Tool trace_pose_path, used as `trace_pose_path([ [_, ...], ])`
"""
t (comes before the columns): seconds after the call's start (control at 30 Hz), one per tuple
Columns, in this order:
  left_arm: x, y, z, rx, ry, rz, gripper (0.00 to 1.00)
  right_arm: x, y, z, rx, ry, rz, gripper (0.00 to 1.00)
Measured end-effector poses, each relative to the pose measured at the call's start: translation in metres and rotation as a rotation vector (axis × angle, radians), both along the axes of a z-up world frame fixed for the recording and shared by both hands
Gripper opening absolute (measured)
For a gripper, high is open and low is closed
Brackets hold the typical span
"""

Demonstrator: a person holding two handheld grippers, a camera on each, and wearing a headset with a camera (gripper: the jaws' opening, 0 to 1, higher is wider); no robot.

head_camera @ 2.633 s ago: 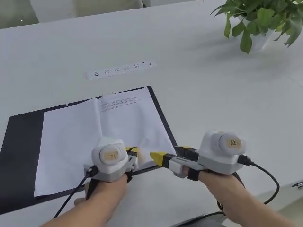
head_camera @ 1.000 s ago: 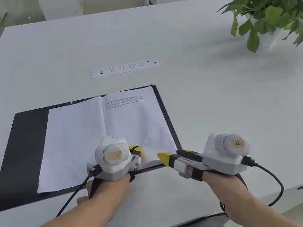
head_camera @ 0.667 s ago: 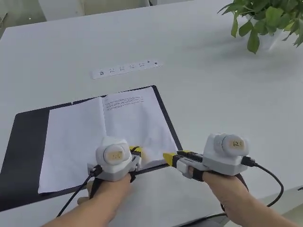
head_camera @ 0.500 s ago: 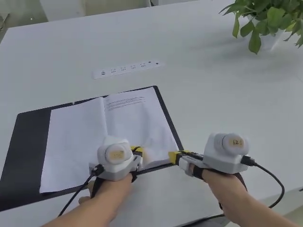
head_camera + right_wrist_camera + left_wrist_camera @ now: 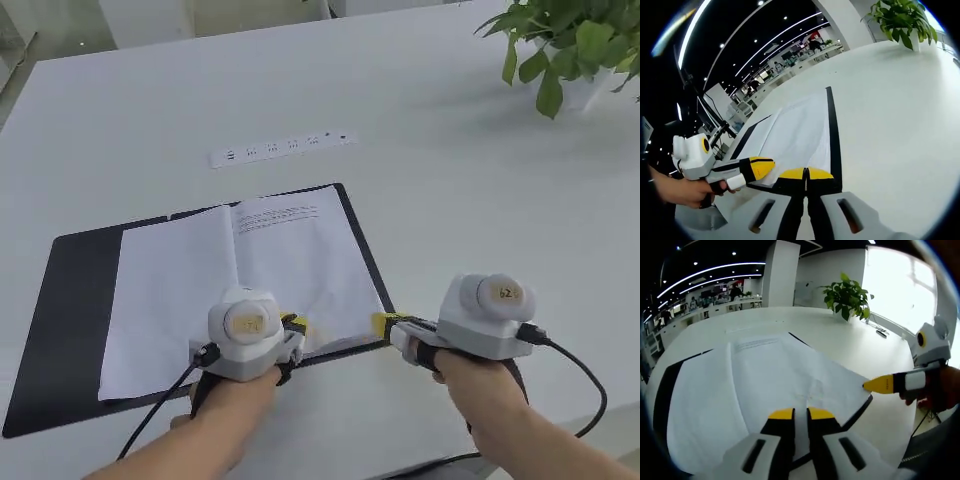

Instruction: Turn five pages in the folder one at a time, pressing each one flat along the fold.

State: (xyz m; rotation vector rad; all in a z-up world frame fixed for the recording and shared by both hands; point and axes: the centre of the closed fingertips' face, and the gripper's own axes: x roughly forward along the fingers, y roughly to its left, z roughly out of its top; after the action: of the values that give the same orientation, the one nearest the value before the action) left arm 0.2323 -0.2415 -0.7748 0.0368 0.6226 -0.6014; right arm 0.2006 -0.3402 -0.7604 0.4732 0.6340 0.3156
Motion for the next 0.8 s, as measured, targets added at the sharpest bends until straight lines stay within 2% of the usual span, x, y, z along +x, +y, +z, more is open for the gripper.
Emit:
trace_pose_path([
  [0.1, -0.003, 0.007, 0.007, -0.010, -0.002, -0.002, 0.11, 0.001, 0.003, 0.010, 0.033, -0.017, -0.006, 0.00],
  [0.13, -0.003, 0.009, 0.010, -0.013, -0.012, -0.003, 0.13, 0.002, 0.003, 0.013, 0.041, -0.020, -0.008, 0.00],
  [0.2, -0.004, 0.012, 0.019, -0.032, -0.020, -0.011, 0.14, 0.003, 0.007, 0.024, 0.083, -0.038, -0.014, 0.00],
  [0.27, -0.006, 0.019, 0.026, -0.029, -0.036, -0.013, 0.16, 0.004, 0.012, 0.034, 0.095, -0.054, -0.008, 0.00],
  [0.3, -0.006, 0.022, 0.031, -0.050, -0.041, -0.008, 0.16, 0.005, 0.017, 0.041, 0.116, -0.065, -0.004, 0.00],
  [0.33, -0.007, 0.026, 0.034, -0.053, -0.041, -0.005, 0.15, 0.007, 0.021, 0.046, 0.128, -0.078, -0.001, 0.00],
  [0.47, -0.011, 0.046, 0.047, -0.068, -0.063, 0.011, 0.16, 0.011, 0.042, 0.066, 0.167, -0.116, 0.028, 0.00],
  [0.57, -0.015, 0.061, 0.056, -0.077, -0.081, 0.024, 0.16, 0.015, 0.067, 0.081, 0.190, -0.141, 0.063, 0.00],
  [0.6, -0.016, 0.069, 0.060, -0.075, -0.089, 0.032, 0.17, 0.015, 0.070, 0.082, 0.194, -0.141, 0.068, 0.00],
  [0.63, -0.017, 0.075, 0.063, -0.081, -0.093, 0.037, 0.16, 0.017, 0.084, 0.088, 0.203, -0.151, 0.089, 0.00],
  [0.77, -0.021, 0.104, 0.073, -0.085, -0.115, 0.067, 0.17, 0.018, 0.115, 0.096, 0.210, -0.162, 0.141, 0.00],
  [0.8, -0.021, 0.107, 0.074, -0.086, -0.117, 0.071, 0.17, 0.018, 0.126, 0.098, 0.215, -0.166, 0.157, 0.00],
])
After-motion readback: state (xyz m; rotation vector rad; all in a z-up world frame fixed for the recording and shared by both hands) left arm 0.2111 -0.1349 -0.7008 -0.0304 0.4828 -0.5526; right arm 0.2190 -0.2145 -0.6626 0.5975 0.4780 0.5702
